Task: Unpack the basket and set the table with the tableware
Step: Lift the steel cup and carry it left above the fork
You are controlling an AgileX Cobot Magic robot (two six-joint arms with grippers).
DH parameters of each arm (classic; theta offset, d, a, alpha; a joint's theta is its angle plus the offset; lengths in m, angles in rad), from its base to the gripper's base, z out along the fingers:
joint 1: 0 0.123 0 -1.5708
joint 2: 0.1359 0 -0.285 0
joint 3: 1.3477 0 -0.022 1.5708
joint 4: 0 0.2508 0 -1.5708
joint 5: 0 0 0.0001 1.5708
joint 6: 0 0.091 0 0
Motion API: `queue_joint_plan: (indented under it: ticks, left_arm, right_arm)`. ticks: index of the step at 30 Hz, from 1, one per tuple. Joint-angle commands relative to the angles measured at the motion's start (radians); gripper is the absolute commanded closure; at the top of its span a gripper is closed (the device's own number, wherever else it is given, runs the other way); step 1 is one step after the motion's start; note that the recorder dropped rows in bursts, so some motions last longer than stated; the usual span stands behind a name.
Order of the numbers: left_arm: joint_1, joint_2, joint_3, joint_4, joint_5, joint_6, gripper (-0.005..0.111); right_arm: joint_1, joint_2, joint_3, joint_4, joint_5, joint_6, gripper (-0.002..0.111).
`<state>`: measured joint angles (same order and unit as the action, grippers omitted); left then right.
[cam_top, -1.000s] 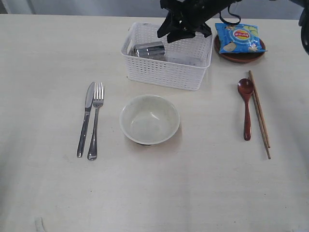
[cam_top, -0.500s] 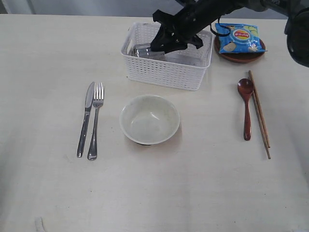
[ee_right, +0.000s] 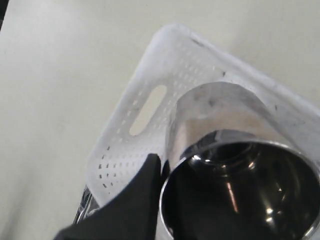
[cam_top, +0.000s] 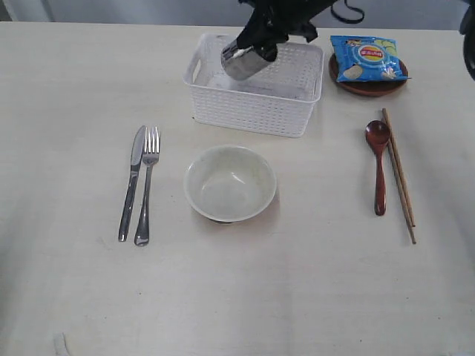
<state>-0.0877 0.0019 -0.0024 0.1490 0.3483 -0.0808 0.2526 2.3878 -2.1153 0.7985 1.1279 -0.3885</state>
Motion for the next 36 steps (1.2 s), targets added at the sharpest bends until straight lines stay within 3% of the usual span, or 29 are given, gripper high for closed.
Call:
queue_joint_plan:
  ticks: [1, 9, 25, 31, 36]
  left_arm:
    - [-0.005, -0.002, 0.002, -0.005, -0.002, -0.002, 0.107]
    - [-0.005, -0.002, 0.002, -0.005, -0.002, -0.002, 0.107]
    - [-0.005, -0.002, 0.002, -0.005, -0.002, -0.002, 0.107]
    - [-0.005, -0.002, 0.002, -0.005, -0.002, -0.002, 0.107]
    - [-0.005, -0.002, 0.002, -0.005, -0.002, -0.002, 0.107]
  right_arm:
    - [-0.003, -0.104, -0.014, 0.003, 0.037, -0.027, 0.109]
    - [0.121, -0.225, -0.014, -0.155, 0.079, -0.008, 0.109]
    - [0.592, -0.236, -0.06, -0.816, 0.05, 0.394, 0.109]
    - [0.624, -0.08, -0.28, -0.829, 0.092, 0.423, 0.109]
    - [0.622, 0.031, -0.361, -0.844, 0.064, 0.436, 0.109]
